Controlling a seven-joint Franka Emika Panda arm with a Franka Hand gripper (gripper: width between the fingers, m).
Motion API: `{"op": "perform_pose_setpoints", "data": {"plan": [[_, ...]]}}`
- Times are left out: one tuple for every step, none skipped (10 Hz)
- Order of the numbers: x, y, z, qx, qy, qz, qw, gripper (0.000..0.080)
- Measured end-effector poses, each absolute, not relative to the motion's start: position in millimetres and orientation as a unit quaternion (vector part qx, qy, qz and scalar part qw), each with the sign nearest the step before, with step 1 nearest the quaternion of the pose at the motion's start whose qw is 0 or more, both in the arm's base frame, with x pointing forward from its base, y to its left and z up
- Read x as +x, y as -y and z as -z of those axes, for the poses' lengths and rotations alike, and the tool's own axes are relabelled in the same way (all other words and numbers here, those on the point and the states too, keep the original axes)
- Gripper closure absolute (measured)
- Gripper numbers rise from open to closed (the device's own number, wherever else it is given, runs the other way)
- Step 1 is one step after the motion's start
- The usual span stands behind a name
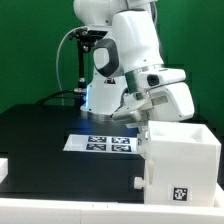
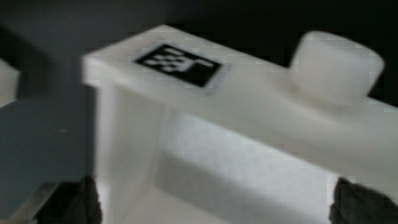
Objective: Assemble drawer
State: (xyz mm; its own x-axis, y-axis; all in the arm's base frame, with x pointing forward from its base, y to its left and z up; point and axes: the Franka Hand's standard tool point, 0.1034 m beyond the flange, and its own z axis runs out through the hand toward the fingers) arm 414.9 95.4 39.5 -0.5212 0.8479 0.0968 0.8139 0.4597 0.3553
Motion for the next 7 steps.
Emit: {"op": "perform_pose_setpoints", "data": {"plan": [[416.8, -93.7, -45.9, 0.494, -0.85, -0.174, 0.051, 0.0151], [418.2, -91.4, -54.3, 0.52, -0.837, -0.163, 0.053, 0.0151], [419.7, -89.2, -64.7, 0.544, -0.824, -0.15, 0.058, 0.0151], [420.3, -87.1, -75.1, 0.565, -0.811, -0.137, 0.064, 0.0151], [419.8, -85.5, -87.0, 0.583, -0.8, -0.119, 0.072, 0.0151], [418.3, -82.8, -99.1, 0.598, -0.792, -0.092, 0.082, 0.0151], [413.6, -78.8, -106.7, 0.621, -0.777, -0.058, 0.088, 0.0151]]}}
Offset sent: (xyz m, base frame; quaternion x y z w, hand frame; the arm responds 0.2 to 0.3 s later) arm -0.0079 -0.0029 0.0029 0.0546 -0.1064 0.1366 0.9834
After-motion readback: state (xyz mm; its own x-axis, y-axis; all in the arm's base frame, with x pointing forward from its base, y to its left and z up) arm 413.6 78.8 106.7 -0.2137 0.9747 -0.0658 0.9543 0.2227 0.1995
